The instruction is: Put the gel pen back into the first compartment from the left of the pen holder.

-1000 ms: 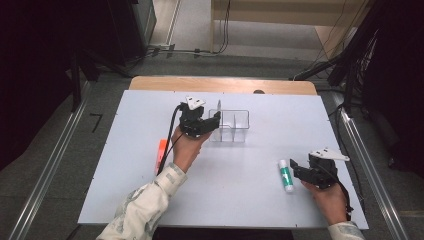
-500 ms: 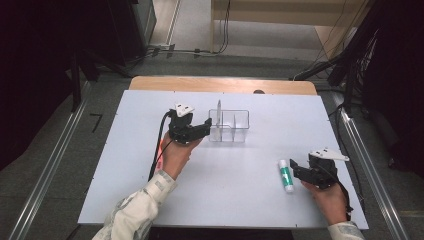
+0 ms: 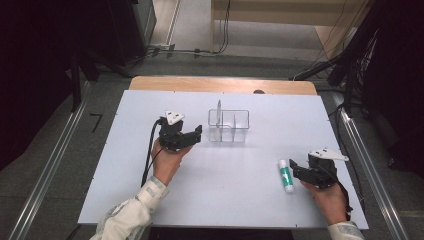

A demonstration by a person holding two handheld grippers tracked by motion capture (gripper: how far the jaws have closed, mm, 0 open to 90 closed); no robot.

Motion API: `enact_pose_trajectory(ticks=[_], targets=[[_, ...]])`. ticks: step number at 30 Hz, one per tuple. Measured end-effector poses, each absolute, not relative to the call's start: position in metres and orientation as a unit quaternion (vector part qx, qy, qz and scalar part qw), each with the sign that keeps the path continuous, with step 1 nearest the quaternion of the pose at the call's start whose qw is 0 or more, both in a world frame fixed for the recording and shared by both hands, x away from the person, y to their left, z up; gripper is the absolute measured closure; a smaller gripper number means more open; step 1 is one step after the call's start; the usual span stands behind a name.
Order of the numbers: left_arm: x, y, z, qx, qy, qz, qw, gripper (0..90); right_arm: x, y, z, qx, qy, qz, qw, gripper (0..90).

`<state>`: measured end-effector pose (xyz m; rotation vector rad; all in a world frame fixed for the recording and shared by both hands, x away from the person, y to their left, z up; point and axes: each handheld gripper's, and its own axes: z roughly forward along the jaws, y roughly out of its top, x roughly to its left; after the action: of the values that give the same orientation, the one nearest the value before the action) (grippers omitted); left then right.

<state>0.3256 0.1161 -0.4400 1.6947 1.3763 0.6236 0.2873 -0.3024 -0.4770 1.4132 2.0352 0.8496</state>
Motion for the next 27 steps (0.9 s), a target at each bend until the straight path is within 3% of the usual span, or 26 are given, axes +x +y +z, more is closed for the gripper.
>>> enact_pose_trajectory(ticks=[9,27], targets=[[0.319,0.134,-0.447,0.666,0.572,0.250,0.409,18.1,0.287,-0.302,-0.477,0.521,0.751,0.314,0.258,27.0],[0.305,0.168,-0.463,0.648,0.606,0.251,0.387,17.7,0.287,-0.302,-0.477,0.519,0.751,0.316,0.258,27.0]])
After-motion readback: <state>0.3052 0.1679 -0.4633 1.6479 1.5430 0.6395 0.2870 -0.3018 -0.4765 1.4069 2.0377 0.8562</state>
